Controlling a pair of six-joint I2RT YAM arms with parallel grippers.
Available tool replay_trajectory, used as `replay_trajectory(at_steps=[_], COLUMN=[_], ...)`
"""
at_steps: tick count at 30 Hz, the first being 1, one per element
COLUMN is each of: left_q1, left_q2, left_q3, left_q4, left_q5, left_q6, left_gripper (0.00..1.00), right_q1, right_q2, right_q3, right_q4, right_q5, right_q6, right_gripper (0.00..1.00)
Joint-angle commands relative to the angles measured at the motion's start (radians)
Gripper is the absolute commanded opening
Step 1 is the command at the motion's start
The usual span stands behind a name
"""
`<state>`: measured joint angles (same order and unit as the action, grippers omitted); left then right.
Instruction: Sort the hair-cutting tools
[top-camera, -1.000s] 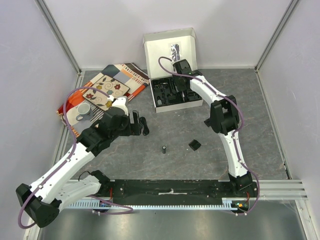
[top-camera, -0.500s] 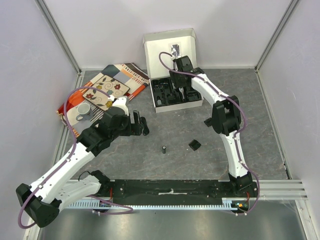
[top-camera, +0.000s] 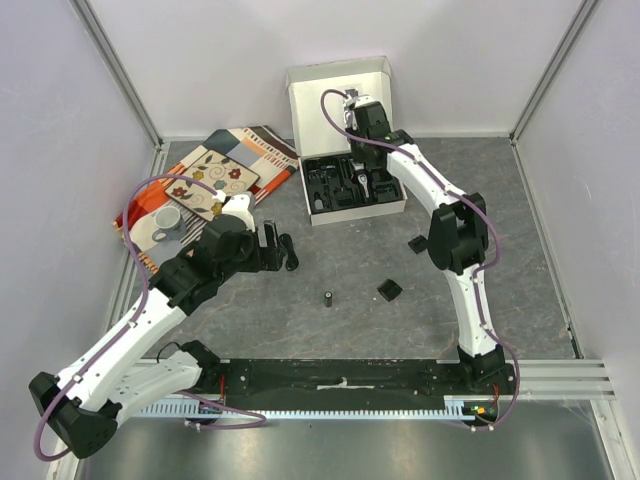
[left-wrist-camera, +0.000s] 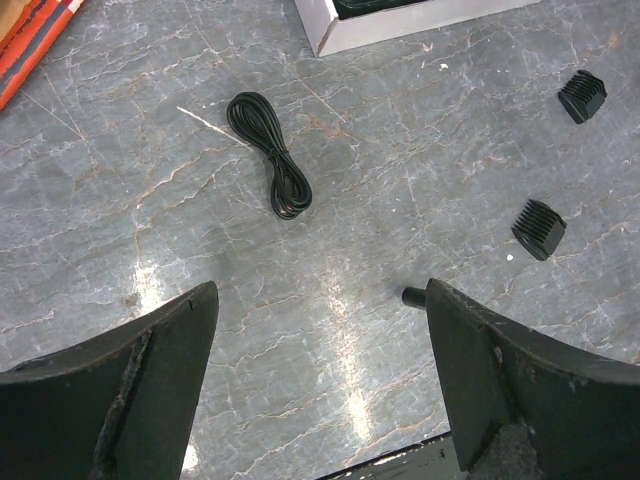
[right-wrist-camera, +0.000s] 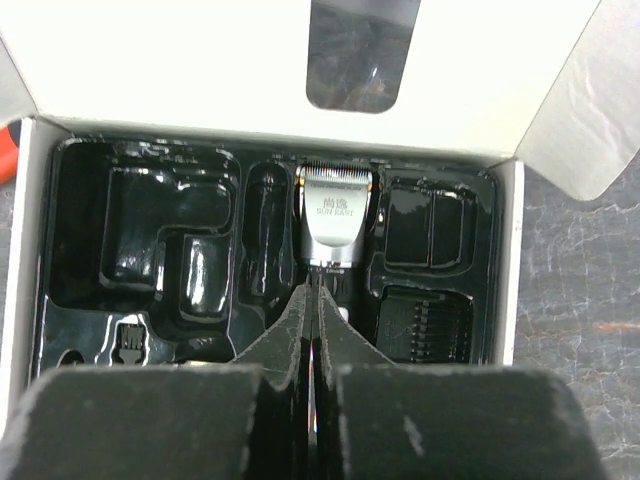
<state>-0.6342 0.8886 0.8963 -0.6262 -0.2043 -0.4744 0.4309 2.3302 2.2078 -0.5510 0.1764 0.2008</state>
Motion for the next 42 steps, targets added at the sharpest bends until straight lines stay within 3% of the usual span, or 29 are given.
replay_trajectory(at_steps=[1, 4, 8, 14, 22, 27, 34, 42], left_q1=[0.001, 0.001, 0.001, 0.001, -0.007, -0.009, -0.031, -0.074], left_q2=[-0.001, -0.003, -0.005, -0.019, -0.025, -0.138, -0.258, -0.09], left_q3=[0.016, 0.004, -0.019, -0.066, -0.241, -0.41, -0.673, -0.82], left_q4=[0.023, 0.039, 0.057, 0.112, 0.269, 0.518, 0.827, 1.14], left_q5=[-0.009, -0.004, -0.026, 0.058, 0.289, 0.394, 0.437, 0.404], left_q6=[0.002, 0.005, 0.019, 0.01, -0.085, -0.181, -0.122, 0.035], left_gripper=[0.9, 0.89, 0.88, 0.81, 0.74, 0.74, 0.76, 0.77], right_q1=[0.012, 0.037, 0.089, 0.149, 0.172, 0.184, 0.209, 0.221], right_q2=[-0.106, -0.23, -0.412, -0.675, -0.946, -1.063, -1.117, -1.174], right_q3=[-0.091, -0.232, -0.448, -0.771, -1.031, -1.157, -1.254, -1.301], right_q4=[0.045, 0.078, 0.129, 0.163, 0.155, 0.145, 0.118, 0.109], right_q5=[-0.037, -0.041, -0.014, 0.038, 0.015, -0.029, -0.097, -0.112], right_q6=[0.012, 0.012, 0.022, 0.083, 0.132, 0.15, 0.164, 0.16], right_gripper=[0.0, 0.02, 0.33, 0.52, 0.56, 0.58, 0.59, 0.6])
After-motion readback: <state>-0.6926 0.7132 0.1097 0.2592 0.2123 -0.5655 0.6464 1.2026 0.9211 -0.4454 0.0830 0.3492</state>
